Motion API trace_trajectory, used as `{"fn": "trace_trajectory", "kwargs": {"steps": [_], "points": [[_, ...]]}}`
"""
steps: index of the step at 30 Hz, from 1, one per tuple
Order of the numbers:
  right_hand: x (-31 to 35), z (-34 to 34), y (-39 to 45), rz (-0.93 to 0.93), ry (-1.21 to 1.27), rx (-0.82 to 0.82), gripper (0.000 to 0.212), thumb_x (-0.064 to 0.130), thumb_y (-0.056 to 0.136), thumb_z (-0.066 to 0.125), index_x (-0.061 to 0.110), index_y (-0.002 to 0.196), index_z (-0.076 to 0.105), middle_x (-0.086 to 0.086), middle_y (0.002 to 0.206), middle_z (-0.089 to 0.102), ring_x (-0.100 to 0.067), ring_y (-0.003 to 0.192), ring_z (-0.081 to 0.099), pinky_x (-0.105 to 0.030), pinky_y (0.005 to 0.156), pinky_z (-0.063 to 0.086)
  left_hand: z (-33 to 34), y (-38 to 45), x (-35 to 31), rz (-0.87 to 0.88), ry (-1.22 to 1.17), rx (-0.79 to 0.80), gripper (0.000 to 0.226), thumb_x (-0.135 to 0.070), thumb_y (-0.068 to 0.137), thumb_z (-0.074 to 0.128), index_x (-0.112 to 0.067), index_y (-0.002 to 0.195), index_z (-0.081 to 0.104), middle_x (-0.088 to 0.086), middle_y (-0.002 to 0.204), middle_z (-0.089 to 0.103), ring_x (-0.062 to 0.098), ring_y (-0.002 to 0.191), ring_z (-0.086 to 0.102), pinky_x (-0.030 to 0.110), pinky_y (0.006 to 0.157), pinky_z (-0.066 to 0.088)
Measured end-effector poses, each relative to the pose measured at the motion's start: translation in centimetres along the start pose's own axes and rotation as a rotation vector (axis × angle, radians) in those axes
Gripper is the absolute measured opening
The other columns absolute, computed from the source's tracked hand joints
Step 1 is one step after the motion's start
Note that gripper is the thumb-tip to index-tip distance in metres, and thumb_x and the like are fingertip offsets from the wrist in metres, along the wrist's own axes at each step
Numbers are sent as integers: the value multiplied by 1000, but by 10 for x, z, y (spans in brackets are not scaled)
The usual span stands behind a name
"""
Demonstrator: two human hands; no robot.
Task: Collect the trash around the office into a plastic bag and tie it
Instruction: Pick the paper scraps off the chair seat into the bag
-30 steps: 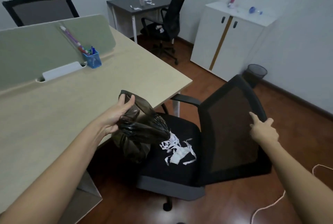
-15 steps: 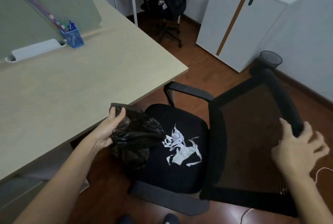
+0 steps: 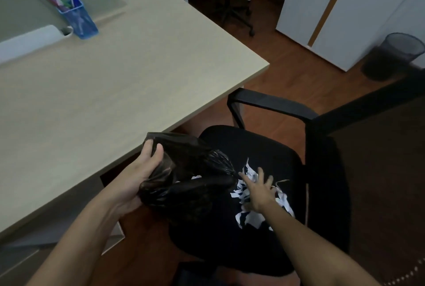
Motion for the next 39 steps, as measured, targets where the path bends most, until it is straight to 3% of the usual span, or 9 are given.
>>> {"fn": "trace_trajectory", "kwargs": {"steps": [4, 7, 13, 16, 21, 28, 32, 35, 39], "points": [[1, 34, 49, -29, -14, 19, 100, 51, 68, 77, 53, 142, 10, -13, 156, -23, -50, 139, 5, -61, 103, 34, -12, 21, 12, 20, -60, -42, 113, -65, 43, 83, -31, 142, 41, -12, 135, 58, 7, 116, 60, 24, 94, 50], [-4, 60, 65, -64, 11, -139, 58, 16, 86, 62, 37, 132, 35, -17, 151, 5, -41, 121, 29, -45, 89, 50, -15, 30, 20, -4, -67, -22, 112, -66, 51, 80, -38, 147, 30, -11, 151, 40, 12, 131, 47, 40, 115, 28], [-30, 40, 75, -117, 297, -270, 40, -1, 85, 49, 15, 121, 58, -13, 117, 40, -22, 86, 50, -30, 82, 50, -7, 35, 27, -21, -22, -9, 110, -65, 47, 81, -48, 143, 30, -22, 133, 57, 2, 118, 58, 18, 87, 51], [-43, 4, 59, -23, 685, -448, 20, 1, 84, 56, 10, 99, 66, -13, 94, 62, -26, 81, 60, -28, 68, 43, -3, 37, 22, -45, -14, -12, 122, -64, 39, 84, -53, 143, 21, -31, 111, 65, -6, 100, 64, 13, 71, 53], [-56, -65, 11, 138, 1665, -348, 19, -1, 88, 58, 17, 93, 62, -5, 77, 62, -13, 58, 64, -29, 53, 55, 31, 30, -1, -75, -4, 15, 98, -59, 48, 81, -47, 132, 32, -36, 90, 63, -19, 73, 62, 6, 58, 49], [10, -135, -59, -273, 2381, -165, 20, 4, 78, 72, 15, 92, 63, -1, 80, 56, -7, 64, 53, -16, 52, 47, 56, 19, -15, -92, 28, 143, 131, -62, 46, 79, -37, 151, 5, -26, 125, 48, -14, 87, 64, 10, 67, 51], [92, -106, -80, -212, 2065, -61, 17, 1, 84, 66, 8, 99, 62, -7, 80, 63, -21, 71, 60, -29, 58, 49, 70, 13, -26, -70, 62, 180, 104, -64, 47, 75, -35, 138, 34, -26, 114, 65, -12, 83, 65, 10, 64, 51], [124, -69, -71, -139, 1187, -26, 6, 5, 88, 57, 5, 94, 60, -3, 75, 57, -22, 79, 54, -27, 72, 37, 69, 15, -30, -36, 120, 138, 83, -70, 45, 78, -45, 118, 48, -17, 113, 68, -3, 100, 65, 13, 73, 51], [107, -56, -64, -247, 644, 171, 56, 26, 82, 67, 26, 134, 46, -13, 128, 53, -28, 117, 50, -27, 88, 37, 60, 16, -29, 5, 127, 125, 75, -70, 44, 76, -53, 109, 43, -34, 98, 69, -11, 96, 63, 8, 70, 50]]}}
Point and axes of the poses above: each hand's wrist, its own y-axis towards the middle knuckle, its own z-axis out of the palm, x = y × z, the point moved 1 cm from there along y, towards the middle knuckle
